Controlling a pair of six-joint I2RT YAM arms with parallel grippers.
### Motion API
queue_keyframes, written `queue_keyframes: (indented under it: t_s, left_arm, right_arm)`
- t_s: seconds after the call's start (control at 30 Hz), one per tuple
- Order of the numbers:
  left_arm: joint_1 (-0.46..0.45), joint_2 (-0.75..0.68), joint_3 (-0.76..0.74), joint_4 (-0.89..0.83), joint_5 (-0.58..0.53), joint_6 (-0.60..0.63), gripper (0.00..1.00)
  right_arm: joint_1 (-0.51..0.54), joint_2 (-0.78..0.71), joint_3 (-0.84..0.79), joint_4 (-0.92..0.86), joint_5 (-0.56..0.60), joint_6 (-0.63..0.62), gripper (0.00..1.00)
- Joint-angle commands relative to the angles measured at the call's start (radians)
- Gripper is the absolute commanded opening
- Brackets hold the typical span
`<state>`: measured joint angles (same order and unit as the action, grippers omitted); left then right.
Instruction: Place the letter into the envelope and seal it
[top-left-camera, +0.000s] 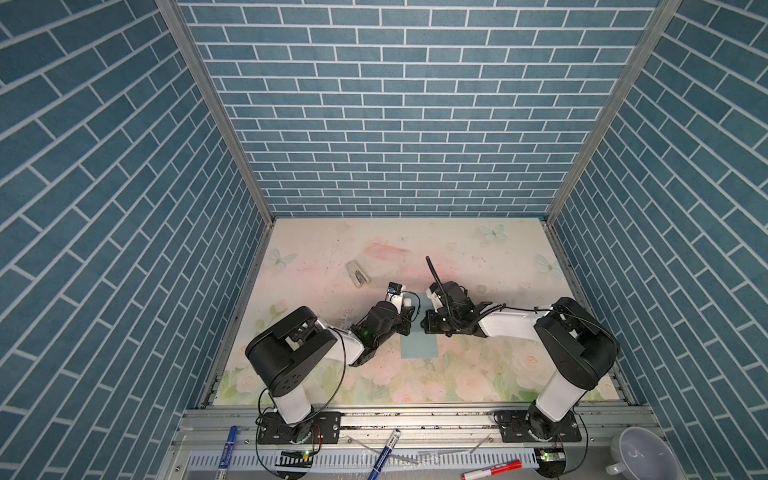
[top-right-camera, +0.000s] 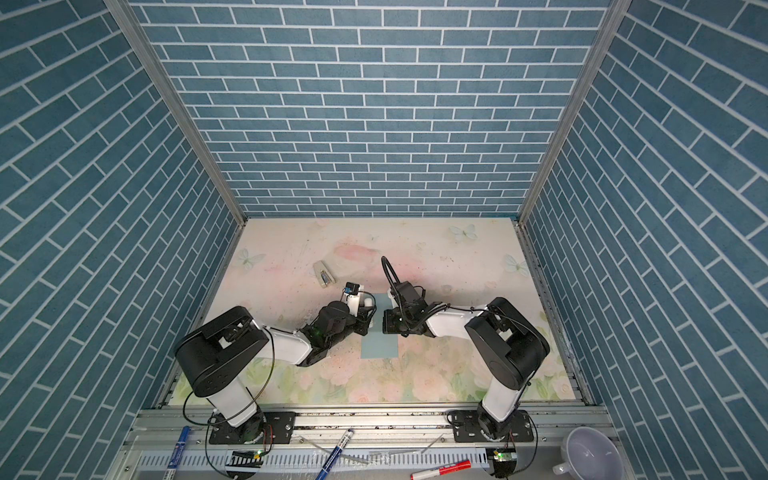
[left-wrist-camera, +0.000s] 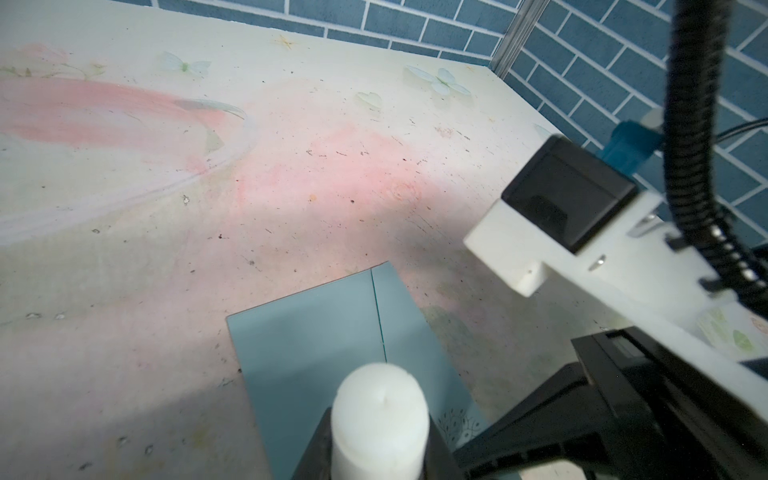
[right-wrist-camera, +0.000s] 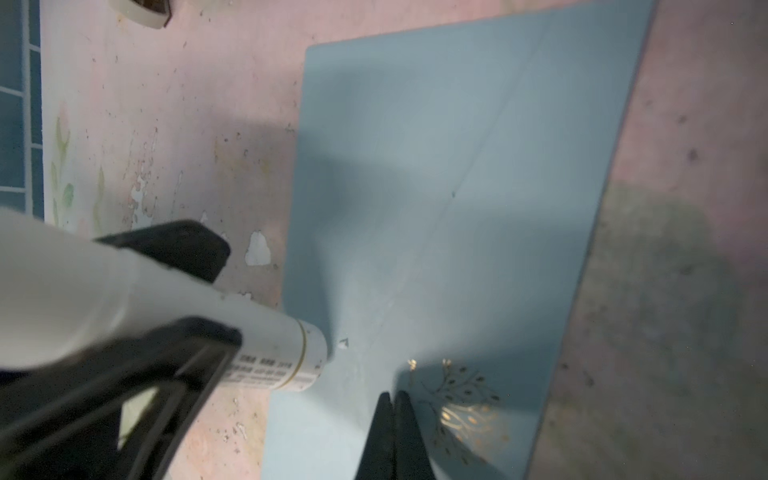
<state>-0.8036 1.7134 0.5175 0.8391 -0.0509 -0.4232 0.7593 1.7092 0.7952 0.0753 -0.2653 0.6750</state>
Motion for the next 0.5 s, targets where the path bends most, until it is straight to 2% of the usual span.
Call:
queue_keyframes:
  t_s: [0.0,0.17,0.23,0.37,0.47]
  left_arm:
    - [0.003,-0.037,-0.003,-0.045,0.032,-0.006,0.0]
    - [0.01,-0.187,0.042,-0.165,0.094,0.004,0.0]
    - [0.019,-0.257,0.062,-0.218,0.124,0.012,0.0]
    - [0.054,-0.389,0.094,-0.281,0.215,-0.001,0.0]
    - [0.09,-0.466,0.104,-0.279,0.298,-0.033,0.0]
  right_arm:
    - [-0.003,-0.034,0.017,0.007,0.025,-0.032,0.0]
    - [-0.005,-0.226,-0.034,0.014,0.102,-0.124,0.01]
    - [-0.005,-0.322,-0.066,0.034,0.127,-0.156,0.1]
    - [-0.009,-0.503,-0.12,0.07,0.122,-0.226,0.19]
    - [-0.013,-0.613,-0.15,0.11,0.055,-0.258,0.41]
